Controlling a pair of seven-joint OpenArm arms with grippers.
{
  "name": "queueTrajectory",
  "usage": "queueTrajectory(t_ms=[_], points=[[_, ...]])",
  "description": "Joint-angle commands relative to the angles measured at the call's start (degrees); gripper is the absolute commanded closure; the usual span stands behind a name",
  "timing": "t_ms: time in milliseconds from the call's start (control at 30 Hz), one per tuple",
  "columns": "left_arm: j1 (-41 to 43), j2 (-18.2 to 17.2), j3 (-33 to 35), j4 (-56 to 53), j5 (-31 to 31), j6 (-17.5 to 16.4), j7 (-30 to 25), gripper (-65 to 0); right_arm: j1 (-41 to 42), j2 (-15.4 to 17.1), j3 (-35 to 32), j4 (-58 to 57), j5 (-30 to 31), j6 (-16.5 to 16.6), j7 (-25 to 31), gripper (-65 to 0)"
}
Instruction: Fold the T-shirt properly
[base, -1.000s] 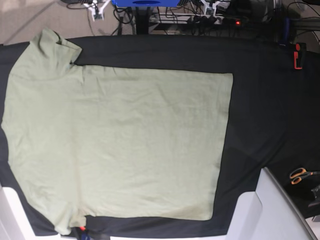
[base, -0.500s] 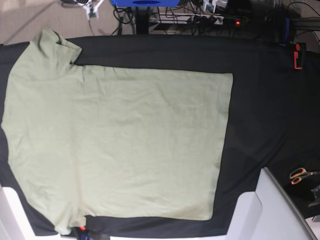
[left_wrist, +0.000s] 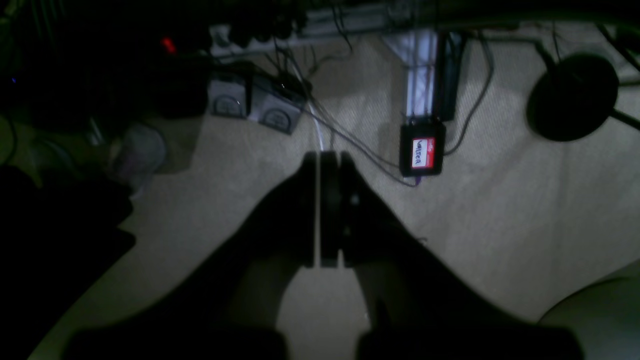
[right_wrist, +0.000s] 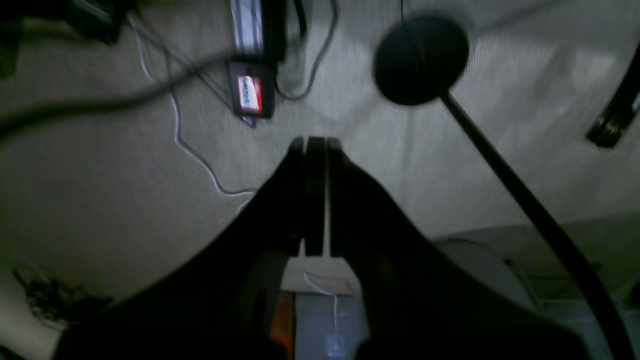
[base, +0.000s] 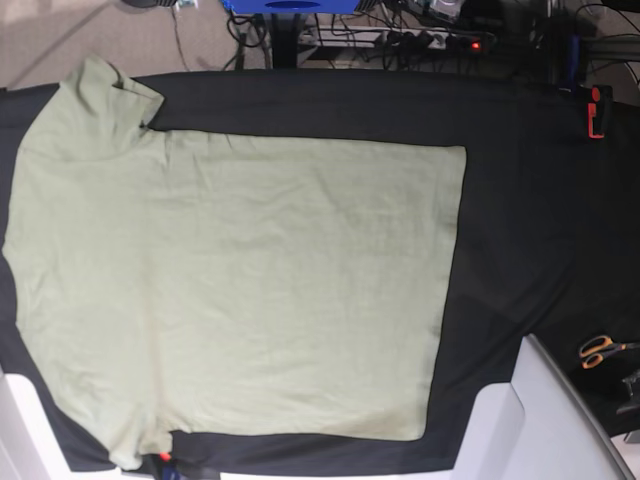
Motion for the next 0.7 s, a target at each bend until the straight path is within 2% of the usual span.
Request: queueTrajectory(t_ms=[0, 167, 267, 467, 567, 667], points=[[1.7, -0.7, -0.1, 1.8, 0.1, 0.3, -0.3, 0.0, -1.7, 0.7, 0.1, 4.4, 0.2, -0.1, -0.9, -0.2], [6.8, -1.9, -0.1, 10.6, 0.1, 0.3, -0.3, 0.0, -10.3, 1.3, 0.1, 25.3, 0.2, -0.1, -11.0, -0.2], [9.1, -2.9, -0.1, 14.6, 0.1, 0.3, -0.3, 0.0, -14.4, 1.3, 0.1, 34.3, 0.2, -0.1, -14.1, -0.2], [15.0, -5.9, -0.1, 25.9, -0.6, 0.3, -0.8, 0.0, -22.2, 1.3, 0.2, 47.9, 0.2, -0.1, -15.1, -0.2], [19.4, -7.0, -0.8, 33.7, -1.1, 0.3, -5.5, 0.0, -25.2, 1.3, 1.2, 56.4, 0.2, -0.1, -15.2, -0.2], [22.0, -8.7, -0.9, 40.4, -7.3, 0.3, -7.8, 0.0, -25.7, 1.1, 4.0, 62.1, 1.9, -0.1, -15.2, -0.5]])
